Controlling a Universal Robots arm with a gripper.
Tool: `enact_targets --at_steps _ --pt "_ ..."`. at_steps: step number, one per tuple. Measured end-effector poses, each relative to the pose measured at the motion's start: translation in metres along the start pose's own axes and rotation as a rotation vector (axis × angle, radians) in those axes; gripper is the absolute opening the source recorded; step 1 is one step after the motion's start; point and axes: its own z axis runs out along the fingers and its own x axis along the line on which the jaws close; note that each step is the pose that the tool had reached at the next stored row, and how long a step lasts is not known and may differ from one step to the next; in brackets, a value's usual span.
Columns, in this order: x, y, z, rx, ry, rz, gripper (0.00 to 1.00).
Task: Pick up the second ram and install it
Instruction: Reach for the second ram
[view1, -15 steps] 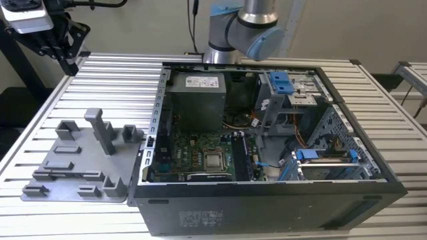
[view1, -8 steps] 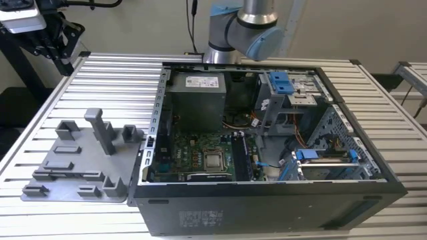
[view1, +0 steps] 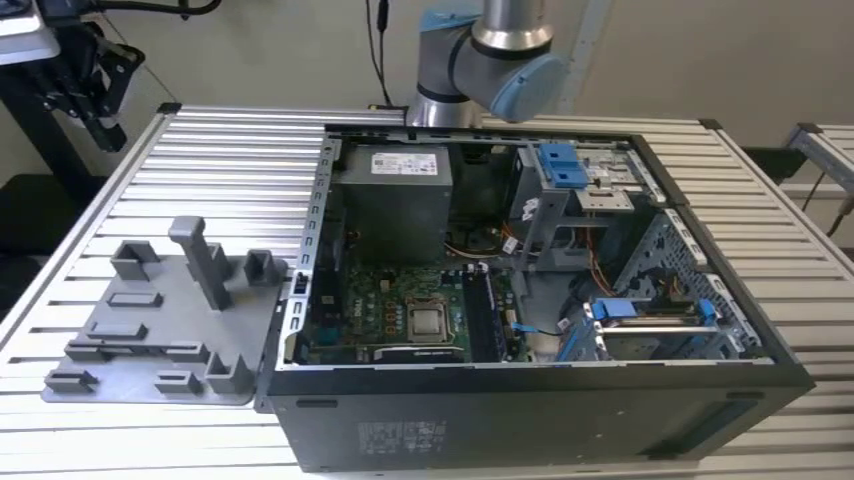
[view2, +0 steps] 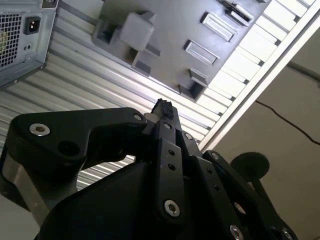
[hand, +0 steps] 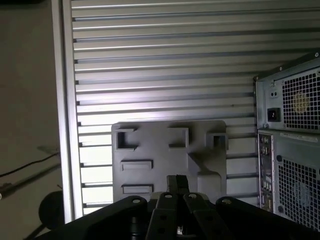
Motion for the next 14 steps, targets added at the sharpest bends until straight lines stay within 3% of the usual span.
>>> enact_targets --at_steps 3,9,14 --pt "0.006 -0.0004 -0.0003 0.0001 -0.0005 0.0 0.11" --pt "0.0064 -0.0006 0.0009 0.0 -0.0001 0.0 0.11" --pt "0.0063 -0.0041 0.0036 0.0007 0.0064 0.0 0.11"
